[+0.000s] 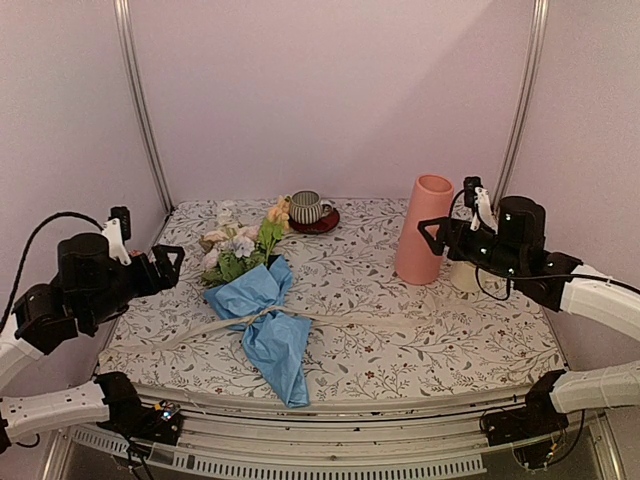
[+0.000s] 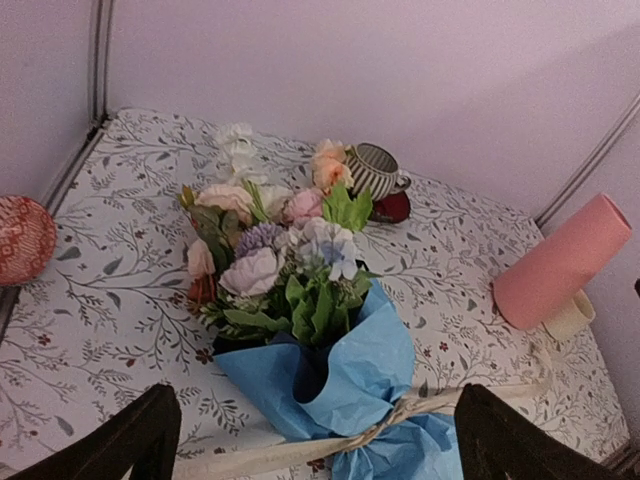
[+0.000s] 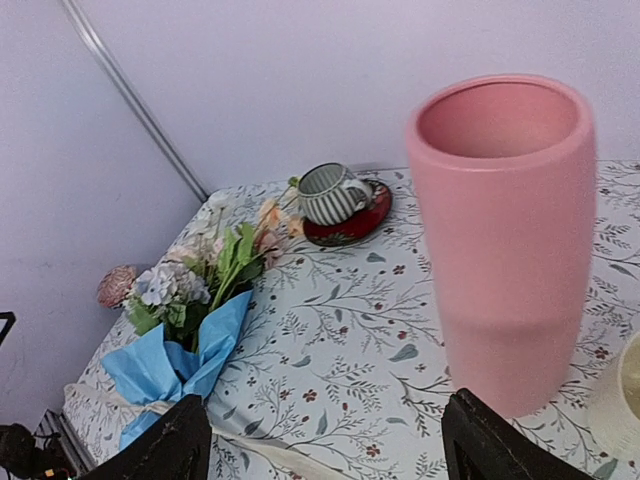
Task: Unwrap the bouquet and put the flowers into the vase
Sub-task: Adjust the folded bouquet at the center of the board.
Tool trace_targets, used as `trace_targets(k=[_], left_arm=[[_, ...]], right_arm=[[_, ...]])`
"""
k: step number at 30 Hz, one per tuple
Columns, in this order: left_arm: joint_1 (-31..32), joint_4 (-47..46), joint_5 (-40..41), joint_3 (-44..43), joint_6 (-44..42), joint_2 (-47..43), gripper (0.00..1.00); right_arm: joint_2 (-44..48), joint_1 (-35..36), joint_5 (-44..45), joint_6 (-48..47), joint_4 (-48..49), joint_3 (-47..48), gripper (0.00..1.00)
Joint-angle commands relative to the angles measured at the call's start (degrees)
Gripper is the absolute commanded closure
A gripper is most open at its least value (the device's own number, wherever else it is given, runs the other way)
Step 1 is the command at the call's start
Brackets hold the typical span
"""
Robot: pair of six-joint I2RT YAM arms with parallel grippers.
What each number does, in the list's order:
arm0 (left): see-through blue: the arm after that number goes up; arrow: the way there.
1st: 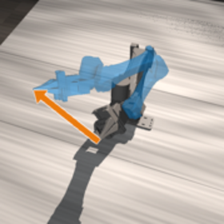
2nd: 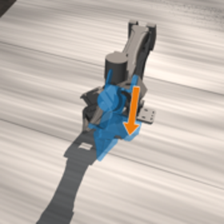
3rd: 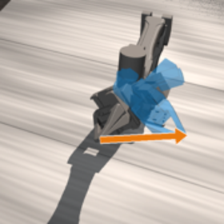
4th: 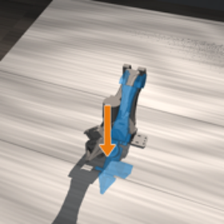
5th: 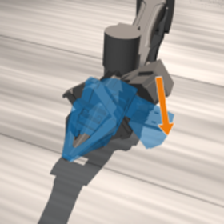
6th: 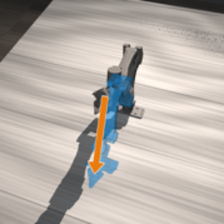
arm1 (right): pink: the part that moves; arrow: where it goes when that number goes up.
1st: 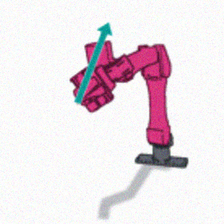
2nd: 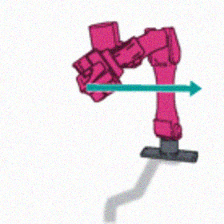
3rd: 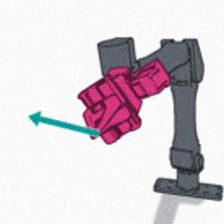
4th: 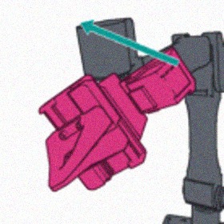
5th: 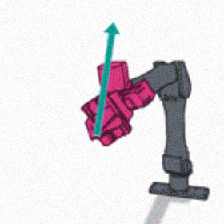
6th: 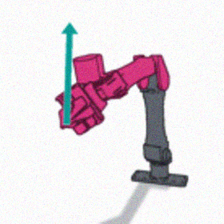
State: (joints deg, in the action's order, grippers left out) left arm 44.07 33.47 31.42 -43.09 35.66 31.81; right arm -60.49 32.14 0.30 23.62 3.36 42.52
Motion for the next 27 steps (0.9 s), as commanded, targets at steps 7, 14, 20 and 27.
trace_targets(k=[7, 14, 20, 27], left_arm=[[-3.5, -13.4, -21.3, 13.7, 10.1, -1.8, 0.02], [-9.4, -18.4, -30.7, 20.0, 11.9, -0.1, 0.02], [-14.1, -24.9, -38.8, 25.7, 12.9, 1.2, 0.02], [-17.6, -33.9, -46.1, 30.8, 14.3, 7.7, 0.02]], right_arm=[[-10.0, 9.3, -3.9, -0.7, 10.0, 2.1, 0.18], [-18.7, 12.9, -6.5, 1.6, 12.7, 5.5, 0.18], [-27.2, 13.3, -13.1, 4.1, 15.1, 8.8, 0.17], [-42.0, 15.2, -22.7, 9.4, 17.4, 18.5, 0.17]])
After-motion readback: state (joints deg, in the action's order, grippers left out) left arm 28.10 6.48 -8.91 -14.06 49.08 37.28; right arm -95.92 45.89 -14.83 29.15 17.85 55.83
